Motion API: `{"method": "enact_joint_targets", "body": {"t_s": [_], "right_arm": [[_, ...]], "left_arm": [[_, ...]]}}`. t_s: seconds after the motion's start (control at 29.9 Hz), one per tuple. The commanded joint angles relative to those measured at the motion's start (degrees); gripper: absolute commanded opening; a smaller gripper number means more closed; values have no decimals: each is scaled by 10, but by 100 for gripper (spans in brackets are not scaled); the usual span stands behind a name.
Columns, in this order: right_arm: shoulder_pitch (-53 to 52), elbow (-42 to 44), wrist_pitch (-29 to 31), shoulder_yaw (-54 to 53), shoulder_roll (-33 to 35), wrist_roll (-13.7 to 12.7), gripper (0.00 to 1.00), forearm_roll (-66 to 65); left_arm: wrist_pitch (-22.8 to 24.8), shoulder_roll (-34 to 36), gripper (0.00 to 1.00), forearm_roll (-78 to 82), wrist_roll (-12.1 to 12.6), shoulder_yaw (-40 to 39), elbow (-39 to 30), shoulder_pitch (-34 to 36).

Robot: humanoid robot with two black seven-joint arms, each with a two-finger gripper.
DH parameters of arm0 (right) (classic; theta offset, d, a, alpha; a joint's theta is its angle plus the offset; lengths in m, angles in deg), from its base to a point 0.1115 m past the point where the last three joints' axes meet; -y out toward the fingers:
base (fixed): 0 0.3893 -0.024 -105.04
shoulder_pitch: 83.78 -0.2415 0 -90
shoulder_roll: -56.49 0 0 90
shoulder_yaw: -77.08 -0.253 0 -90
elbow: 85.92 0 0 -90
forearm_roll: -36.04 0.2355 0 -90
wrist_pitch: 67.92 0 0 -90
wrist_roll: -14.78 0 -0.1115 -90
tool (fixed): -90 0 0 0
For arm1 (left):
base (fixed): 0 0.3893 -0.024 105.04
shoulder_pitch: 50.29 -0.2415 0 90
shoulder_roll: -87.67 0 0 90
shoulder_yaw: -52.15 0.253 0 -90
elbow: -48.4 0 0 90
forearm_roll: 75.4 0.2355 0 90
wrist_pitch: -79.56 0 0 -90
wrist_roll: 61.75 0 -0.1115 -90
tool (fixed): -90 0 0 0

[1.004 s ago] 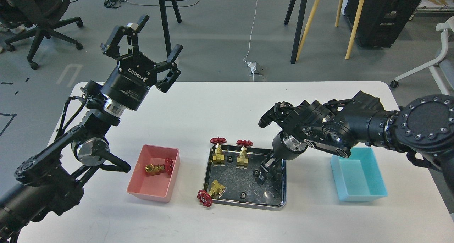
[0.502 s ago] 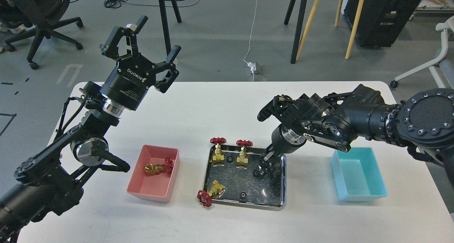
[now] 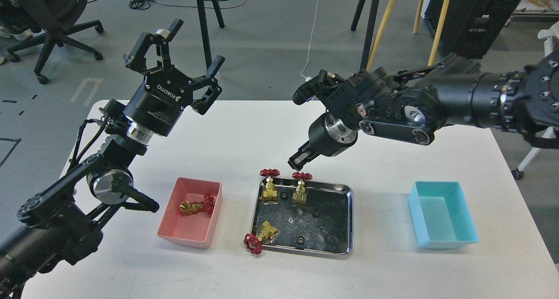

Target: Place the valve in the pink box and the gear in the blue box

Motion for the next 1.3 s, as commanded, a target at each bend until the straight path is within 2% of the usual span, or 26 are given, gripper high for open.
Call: {"method": "enact_joint_targets", "body": {"t_s": [0.0,0.17,0.3,0.5,0.7,0.74,0.8,0.9,1.0,1.17,1.24,1.27], "right_arm": [[-23,-99,0,24,95,-9,0,-42],[-38,-200,0,31,247,-16,0,-118],[-28,-236,0,41,337,-16,0,-184],[21,-233,0,55,395,-18,0,-236],[51,-215,0,50,401,-27,3,-248],[55,-210,0,46,400,-28,9,-248],[64,-204,0,28,398,-28,26,-247],[78,-194,0,2,399,-29,43,-246],[87,-186,0,-18,402,-29,63,-241],[95,-182,0,-62,434,-29,87,-209],[100,-182,0,-120,459,-29,96,-139],[107,-182,0,-148,470,-29,97,-95]], "left_arm": [[0,0,95,0,0,0,0,0],[0,-6,95,1,0,2,2,-1],[0,-11,95,2,0,4,2,-1],[0,-12,95,2,0,8,2,-17],[0,-21,95,2,0,7,-1,-18],[0,-22,95,2,0,7,-2,-18],[0,-22,95,2,0,7,-3,-18],[0,-22,95,2,0,8,-3,-19],[0,-21,95,2,0,8,-2,-19],[-5,-13,95,2,0,0,0,-10],[-5,2,95,3,0,-2,2,0],[-5,13,95,4,0,0,3,8]]}}
